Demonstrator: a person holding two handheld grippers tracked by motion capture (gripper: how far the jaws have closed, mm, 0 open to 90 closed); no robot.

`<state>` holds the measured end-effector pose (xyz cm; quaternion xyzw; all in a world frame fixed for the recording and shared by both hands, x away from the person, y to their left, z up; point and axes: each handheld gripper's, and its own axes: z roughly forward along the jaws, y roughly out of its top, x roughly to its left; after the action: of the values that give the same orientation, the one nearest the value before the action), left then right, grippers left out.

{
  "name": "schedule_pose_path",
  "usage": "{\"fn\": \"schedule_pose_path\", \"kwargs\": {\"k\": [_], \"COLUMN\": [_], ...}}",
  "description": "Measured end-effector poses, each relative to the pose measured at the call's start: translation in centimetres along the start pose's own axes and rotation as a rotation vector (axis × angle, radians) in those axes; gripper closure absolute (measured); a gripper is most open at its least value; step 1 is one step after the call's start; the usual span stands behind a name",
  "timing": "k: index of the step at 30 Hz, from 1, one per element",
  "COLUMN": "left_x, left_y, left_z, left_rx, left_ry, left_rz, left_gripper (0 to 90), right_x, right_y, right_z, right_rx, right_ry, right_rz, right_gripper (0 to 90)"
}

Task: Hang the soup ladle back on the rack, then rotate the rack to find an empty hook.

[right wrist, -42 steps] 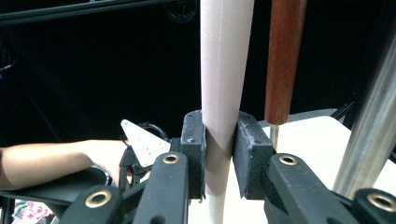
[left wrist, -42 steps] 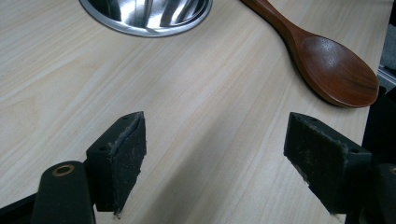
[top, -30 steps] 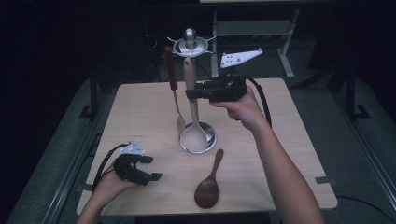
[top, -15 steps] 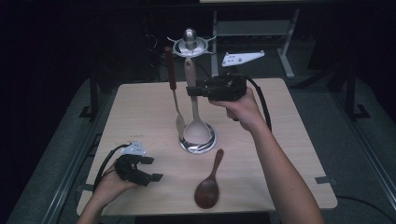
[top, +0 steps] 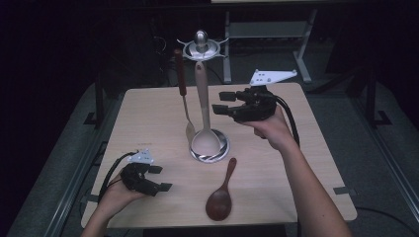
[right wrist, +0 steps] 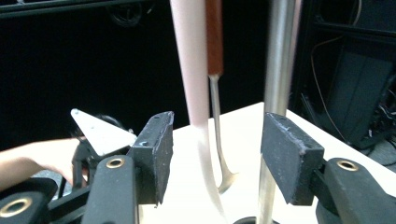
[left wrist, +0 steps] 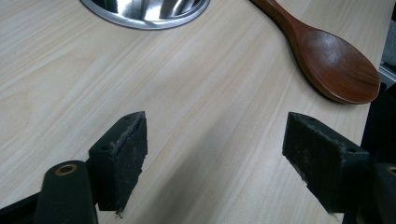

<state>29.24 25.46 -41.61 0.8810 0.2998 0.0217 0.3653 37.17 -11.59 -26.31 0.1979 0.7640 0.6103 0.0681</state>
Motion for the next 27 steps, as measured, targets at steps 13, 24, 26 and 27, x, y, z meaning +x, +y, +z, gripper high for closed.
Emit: {"fn": "schedule_pose_path", "kwargs": {"k": [13, 24, 26, 27], "left_x": [0.1, 0.0, -0.2, -0.2], "left_y": [2.0, 7.4, 9.1, 9.6], "left_z": [-3.3, -7.2, -8.2, -8.4], "left_rx": [-0.023, -0.083, -0.103, -0.109], "left_ry": [-0.02, 0.001, -0.005, -0.008], "left_rz": [-0.028, 0.017, 0.037, 0.041], "left_gripper": [71.6, 89.9, 89.9, 89.9], "right_x": [-2.9, -5.9, -6.0, -6.2], "right_y": [-5.9, -11.5, -12.6, -13.2], "right_z": [-1.4, 1.3, 2.3, 3.0], "right_rx": [0.029, 0.165, 0.18, 0.206], "right_ry": [-0.16, -0.191, -0.185, -0.178], "right_rz": [0.037, 0.086, 0.078, 0.069], "right_gripper": [42.3, 44.4, 46.0, 46.2]}}
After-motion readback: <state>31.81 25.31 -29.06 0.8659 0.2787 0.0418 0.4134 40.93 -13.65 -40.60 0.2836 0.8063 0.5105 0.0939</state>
